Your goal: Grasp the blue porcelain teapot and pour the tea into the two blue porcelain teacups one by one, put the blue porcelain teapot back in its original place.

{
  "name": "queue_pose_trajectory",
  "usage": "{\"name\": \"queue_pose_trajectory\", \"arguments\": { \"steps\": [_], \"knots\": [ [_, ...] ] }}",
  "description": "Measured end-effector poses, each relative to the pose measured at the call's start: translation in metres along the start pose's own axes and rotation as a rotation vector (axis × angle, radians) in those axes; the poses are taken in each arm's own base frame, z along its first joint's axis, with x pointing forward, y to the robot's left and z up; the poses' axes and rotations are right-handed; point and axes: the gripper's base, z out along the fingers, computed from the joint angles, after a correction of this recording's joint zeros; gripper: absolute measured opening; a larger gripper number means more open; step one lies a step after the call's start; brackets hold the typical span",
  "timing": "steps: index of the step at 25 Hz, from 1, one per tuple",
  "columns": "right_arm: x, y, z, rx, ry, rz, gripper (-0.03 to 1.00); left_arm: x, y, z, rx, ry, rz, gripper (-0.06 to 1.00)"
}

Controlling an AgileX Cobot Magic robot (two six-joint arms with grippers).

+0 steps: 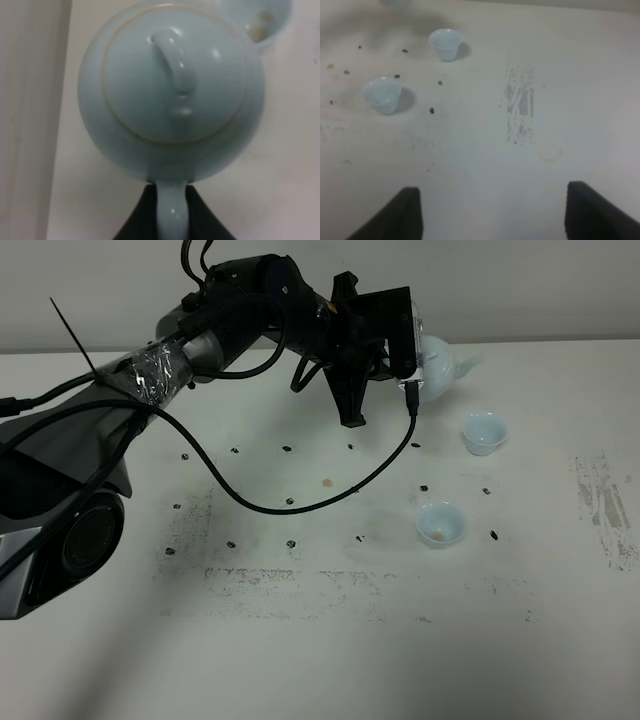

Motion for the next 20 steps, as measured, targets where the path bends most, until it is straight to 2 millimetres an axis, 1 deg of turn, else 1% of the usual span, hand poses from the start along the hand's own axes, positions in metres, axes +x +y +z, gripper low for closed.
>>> {"name": "queue_pose_trajectory", "arguments": {
  "steps": [7,10,14,20],
  "knots": [
    [0.0,0.0,0.0,0.0,0.0,0.0,0.58,0.011,-0.006,-0.004,0.113,0.031,-0.016,0.0],
    [0.0,0.0,0.0,-0.001,0.0,0.0,0.58,0.014,-0.007,-0.006,0.148,0.013,-0.046,0.0],
    [0.0,0.0,0.0,-0.001,0.0,0.0,0.58,0.01,-0.006,-0.008,0.168,-0.055,-0.107,0.0],
    [0.0,0.0,0.0,-0.002,0.0,0.001,0.58,0.007,-0.009,-0.008,0.195,-0.078,-0.117,0.0]
  ]
}}
